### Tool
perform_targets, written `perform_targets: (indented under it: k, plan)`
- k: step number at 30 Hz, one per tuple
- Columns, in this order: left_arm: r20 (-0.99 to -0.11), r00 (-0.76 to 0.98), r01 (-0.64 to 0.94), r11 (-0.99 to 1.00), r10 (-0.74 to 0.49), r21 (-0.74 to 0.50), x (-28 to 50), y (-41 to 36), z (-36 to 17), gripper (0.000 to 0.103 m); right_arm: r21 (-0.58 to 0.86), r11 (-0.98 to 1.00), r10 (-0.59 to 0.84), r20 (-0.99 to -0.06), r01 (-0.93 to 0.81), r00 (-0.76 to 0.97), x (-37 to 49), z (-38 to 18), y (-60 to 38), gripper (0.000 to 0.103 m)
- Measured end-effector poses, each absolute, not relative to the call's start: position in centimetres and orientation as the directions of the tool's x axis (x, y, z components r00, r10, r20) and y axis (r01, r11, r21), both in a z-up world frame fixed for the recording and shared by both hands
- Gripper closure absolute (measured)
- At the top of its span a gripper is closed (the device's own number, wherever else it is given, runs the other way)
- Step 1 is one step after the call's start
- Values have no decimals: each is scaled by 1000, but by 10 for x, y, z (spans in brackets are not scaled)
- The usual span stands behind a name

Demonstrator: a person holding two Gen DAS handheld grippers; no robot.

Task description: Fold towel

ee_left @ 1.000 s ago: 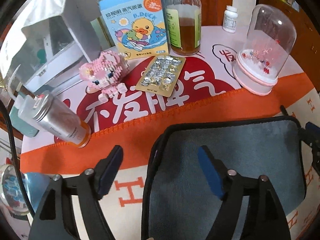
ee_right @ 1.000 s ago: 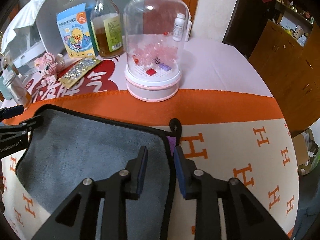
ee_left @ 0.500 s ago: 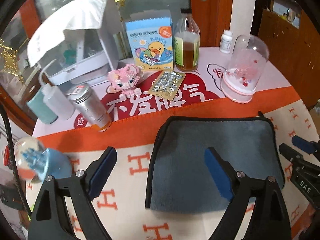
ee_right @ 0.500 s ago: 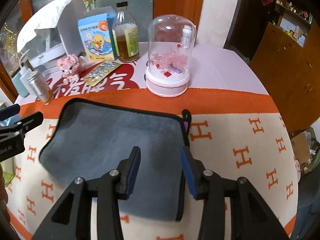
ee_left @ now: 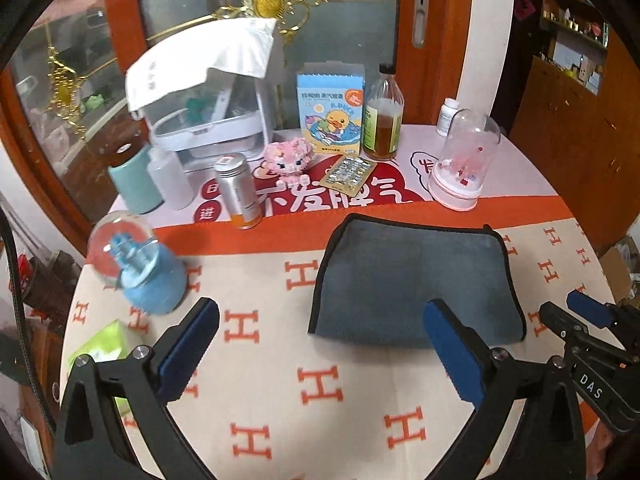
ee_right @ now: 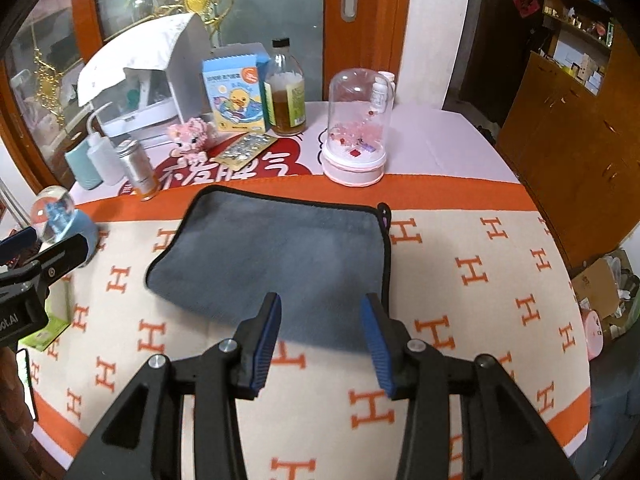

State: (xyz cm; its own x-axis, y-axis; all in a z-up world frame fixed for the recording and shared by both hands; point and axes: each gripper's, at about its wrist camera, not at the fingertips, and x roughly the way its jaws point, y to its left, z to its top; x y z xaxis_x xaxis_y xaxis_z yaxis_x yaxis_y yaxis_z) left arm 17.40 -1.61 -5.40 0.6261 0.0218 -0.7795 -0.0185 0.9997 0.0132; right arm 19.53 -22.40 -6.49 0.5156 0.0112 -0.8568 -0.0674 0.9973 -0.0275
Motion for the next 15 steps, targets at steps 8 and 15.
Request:
perform_targets:
  k: [8,15]
  plan:
    - [-752,658,-26,1000,20,4,119,-8,-32,1,-12,998,26,-839,-66,543,148,-40,-209,61]
    - [-762,647,-25,999,0,-21,86,-2,-23,1,3,998,38,-834,-65,550,116,-30,-200,61]
